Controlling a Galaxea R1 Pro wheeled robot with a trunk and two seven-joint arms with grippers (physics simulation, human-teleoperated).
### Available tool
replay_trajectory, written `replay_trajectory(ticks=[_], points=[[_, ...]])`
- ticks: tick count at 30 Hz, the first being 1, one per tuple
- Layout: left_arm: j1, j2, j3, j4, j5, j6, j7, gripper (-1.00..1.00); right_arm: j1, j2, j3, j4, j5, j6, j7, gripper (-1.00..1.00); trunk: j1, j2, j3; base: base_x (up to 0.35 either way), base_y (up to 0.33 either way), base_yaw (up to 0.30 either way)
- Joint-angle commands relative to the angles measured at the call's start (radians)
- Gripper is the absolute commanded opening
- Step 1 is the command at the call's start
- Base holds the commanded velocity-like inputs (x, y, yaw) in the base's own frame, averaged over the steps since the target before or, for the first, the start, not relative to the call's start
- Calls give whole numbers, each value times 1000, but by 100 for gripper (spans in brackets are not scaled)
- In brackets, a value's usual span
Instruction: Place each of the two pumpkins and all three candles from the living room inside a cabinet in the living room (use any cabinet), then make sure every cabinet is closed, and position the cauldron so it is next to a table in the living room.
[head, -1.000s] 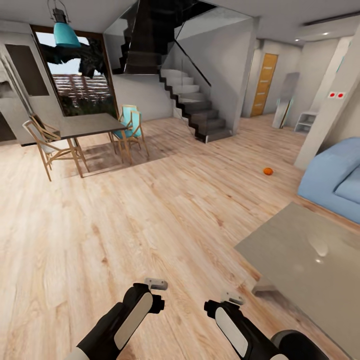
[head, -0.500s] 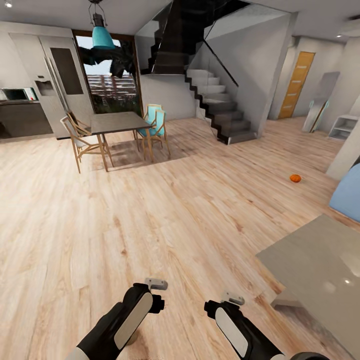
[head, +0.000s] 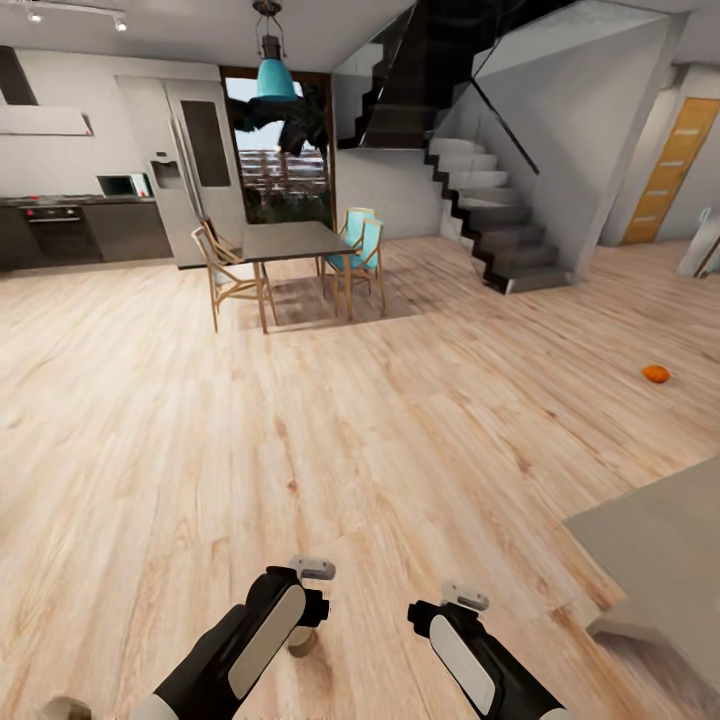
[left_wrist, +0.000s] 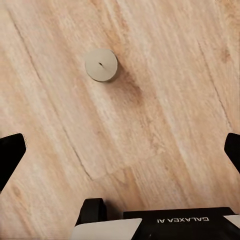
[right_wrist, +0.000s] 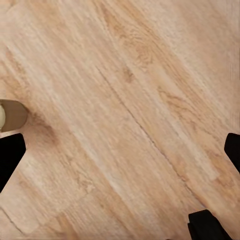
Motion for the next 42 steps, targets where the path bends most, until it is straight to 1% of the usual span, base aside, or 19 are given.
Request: replay_trajectory(ticks=[1, 34, 42], points=[[-1, 0, -2, 0, 10, 1, 10, 100, -1, 0, 3, -2, -6, 3, -8, 100, 0, -1, -1, -4, 3, 289], [-1, 0, -2, 0, 10, 1, 10, 100, -1, 1, 3, -2, -6, 1, -8, 100, 0, -1, -1, 0, 0, 290], [-1, 1, 0, 0, 10, 1, 10, 100, -1, 1, 3, -2, -6, -8, -8, 100, 0, -1, -1, 191, 89, 286]])
